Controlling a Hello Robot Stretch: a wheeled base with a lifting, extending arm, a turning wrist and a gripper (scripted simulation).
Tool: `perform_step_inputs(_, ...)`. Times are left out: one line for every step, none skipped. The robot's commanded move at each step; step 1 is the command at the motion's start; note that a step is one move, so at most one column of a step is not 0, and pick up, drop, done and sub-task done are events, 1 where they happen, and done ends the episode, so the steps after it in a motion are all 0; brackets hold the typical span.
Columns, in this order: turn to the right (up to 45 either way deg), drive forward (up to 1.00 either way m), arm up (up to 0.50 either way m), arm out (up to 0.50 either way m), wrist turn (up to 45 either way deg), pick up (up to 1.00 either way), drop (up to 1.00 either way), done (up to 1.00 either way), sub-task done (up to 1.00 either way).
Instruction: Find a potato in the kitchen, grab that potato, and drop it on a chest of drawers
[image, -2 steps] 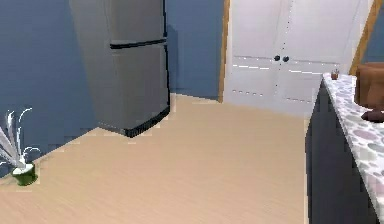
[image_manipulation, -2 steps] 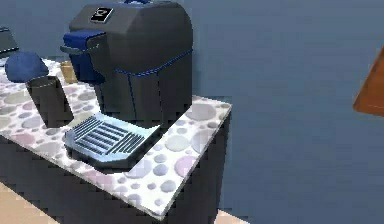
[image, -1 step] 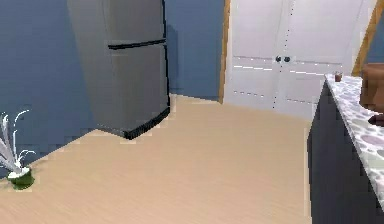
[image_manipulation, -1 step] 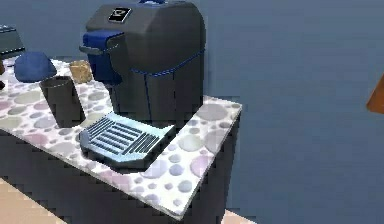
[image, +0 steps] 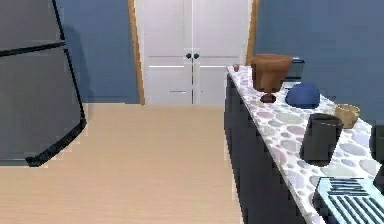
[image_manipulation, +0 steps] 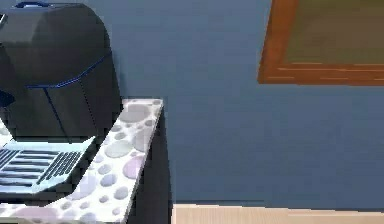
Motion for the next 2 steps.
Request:
perform_step_inputs(0.0, 0.55, 0.00, 0.00, 0.0, 0.00, 0.00, 0.00, 0.00)
perform_step_inputs(-45.0, 0.00, 0.00, 0.00, 0.0, 0.00, 0.00, 0.00, 0.00)
